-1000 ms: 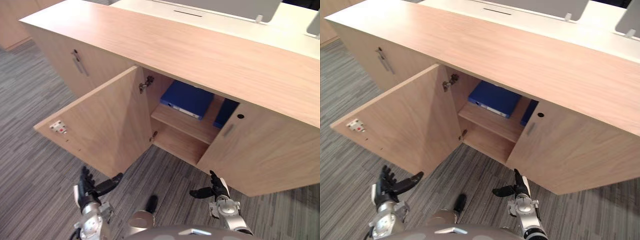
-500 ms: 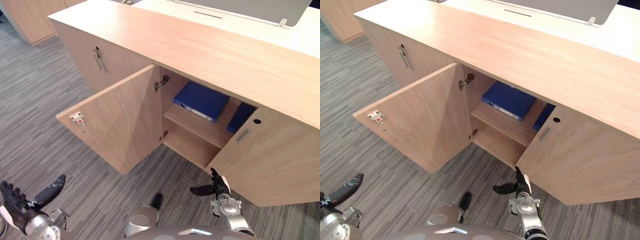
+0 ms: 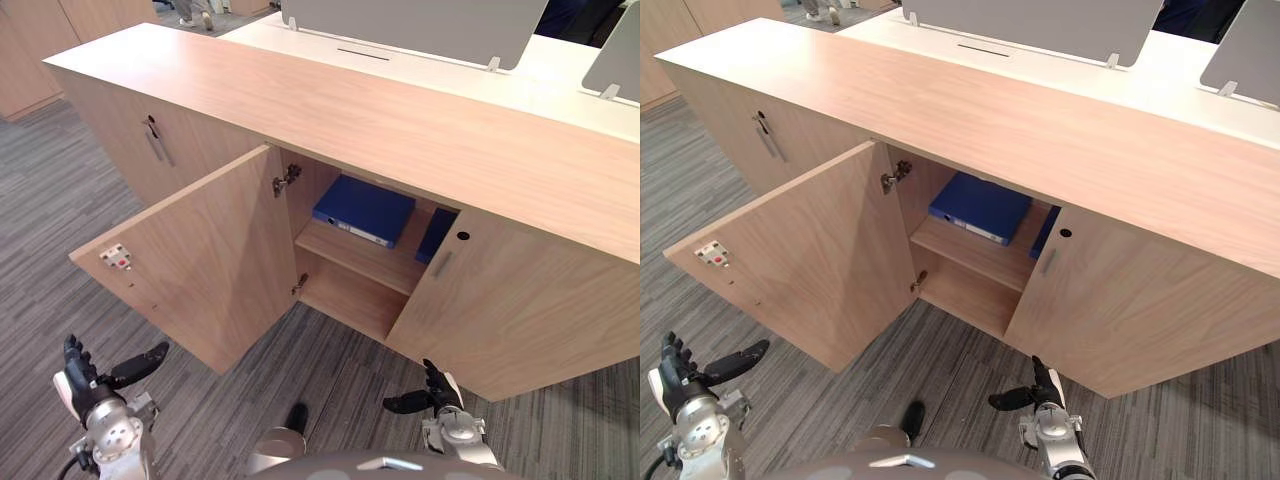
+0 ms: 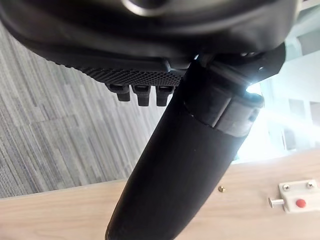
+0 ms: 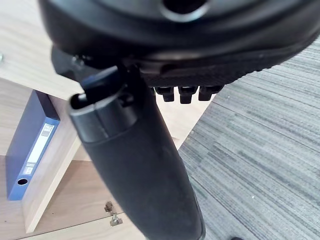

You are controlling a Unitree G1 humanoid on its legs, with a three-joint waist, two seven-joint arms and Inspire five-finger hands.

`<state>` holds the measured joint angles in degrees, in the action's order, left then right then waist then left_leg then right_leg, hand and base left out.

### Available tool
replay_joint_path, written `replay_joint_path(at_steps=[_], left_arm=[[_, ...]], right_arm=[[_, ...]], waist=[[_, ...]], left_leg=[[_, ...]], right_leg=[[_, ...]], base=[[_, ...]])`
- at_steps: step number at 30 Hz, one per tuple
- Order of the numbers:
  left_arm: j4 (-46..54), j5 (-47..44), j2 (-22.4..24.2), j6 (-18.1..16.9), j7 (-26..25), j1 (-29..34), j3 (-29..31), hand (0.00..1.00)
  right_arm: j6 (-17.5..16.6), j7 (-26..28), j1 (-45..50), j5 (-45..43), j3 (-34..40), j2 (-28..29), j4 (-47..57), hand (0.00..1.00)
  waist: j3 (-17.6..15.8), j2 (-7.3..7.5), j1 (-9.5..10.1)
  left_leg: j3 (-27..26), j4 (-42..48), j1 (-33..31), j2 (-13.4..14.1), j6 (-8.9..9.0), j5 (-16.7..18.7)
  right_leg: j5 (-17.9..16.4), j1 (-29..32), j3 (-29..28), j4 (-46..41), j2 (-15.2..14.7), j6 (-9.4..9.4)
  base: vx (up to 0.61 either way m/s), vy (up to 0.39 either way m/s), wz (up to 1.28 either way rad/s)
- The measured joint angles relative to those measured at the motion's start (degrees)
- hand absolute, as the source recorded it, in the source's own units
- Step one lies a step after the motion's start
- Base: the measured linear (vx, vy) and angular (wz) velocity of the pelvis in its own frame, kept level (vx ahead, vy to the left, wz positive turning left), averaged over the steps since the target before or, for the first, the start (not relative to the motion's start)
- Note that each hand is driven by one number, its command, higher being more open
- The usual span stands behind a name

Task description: Walk over to the cabinet, pick up the folder, carry it to the office cabinet, place the folder inside the office cabinet, then close the office cabinet door

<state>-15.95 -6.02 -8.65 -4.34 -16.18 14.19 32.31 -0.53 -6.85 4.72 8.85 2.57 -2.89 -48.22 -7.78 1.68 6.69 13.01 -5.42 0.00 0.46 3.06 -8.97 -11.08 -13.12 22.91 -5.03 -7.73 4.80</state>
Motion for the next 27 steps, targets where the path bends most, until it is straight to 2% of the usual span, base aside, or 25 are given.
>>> replay_joint_path(at_steps=[6, 8, 11, 22, 27], left_arm=[[0.0, 1.3, 0.0, 0.1, 0.0, 0.1, 0.0, 1.0], [0.0, 2.2, 0.0, 0.1, 0.0, 0.0, -0.9, 1.0], [0.0, 2.3, -0.1, 0.1, -0.1, 0.0, -2.8, 1.0], [0.0, 3.6, -0.1, 0.1, -1.0, 0.1, -2.9, 1.0], [0.8, 4.5, 0.1, 0.1, -1.8, 0.1, -2.9, 1.0]], right_arm=[[0.0, 0.0, 0.1, 0.0, 0.3, 0.0, 0.0, 1.0], [0.0, 0.0, 0.1, 0.0, 0.4, 0.0, 0.0, 1.0], [0.0, -0.1, -0.1, 0.0, 0.6, 0.1, 0.0, 1.0], [0.0, -0.1, 0.2, 0.0, 0.7, 0.1, 0.0, 1.0], [0.1, -0.1, 0.5, 0.1, 0.7, 0.4, 0.0, 1.0]], waist=[[-0.1, 0.35, -0.61], [0.1, 0.97, -0.64], [0.1, 1.03, -0.73], [-0.2, 1.26, -1.11], [-0.7, 2.16, -1.09]], left_leg=[[-1.1, 0.0, 0.1, 0.3, 0.32, 0.5], [-1.5, 0.0, 0.0, 0.1, 0.2, 0.8], [-1.9, 0.0, 0.1, -0.1, -0.03, 1.1], [-4.2, -0.1, 1.2, 0.9, 0.11, 2.2], [-4.3, -0.1, 0.9, 0.5, 0.12, 2.3]], right_leg=[[0.3, 0.1, -1.0, 0.5, 0.1, 0.42], [0.4, 0.1, -1.4, 0.6, -0.1, 0.51], [0.5, 0.1, -2.0, 0.8, -0.1, 0.55], [0.6, 0.3, -4.6, 1.0, 0.1, 0.24], [0.6, 0.3, -4.6, 1.7, 0.0, 0.27]], base=[[0.03, -0.013, -0.08], [0.08, -0.011, -0.1], [0.07, -0.016, -0.05], [-0.01, -0.01, -0.12], [0.0, 0.0, 0.0]])
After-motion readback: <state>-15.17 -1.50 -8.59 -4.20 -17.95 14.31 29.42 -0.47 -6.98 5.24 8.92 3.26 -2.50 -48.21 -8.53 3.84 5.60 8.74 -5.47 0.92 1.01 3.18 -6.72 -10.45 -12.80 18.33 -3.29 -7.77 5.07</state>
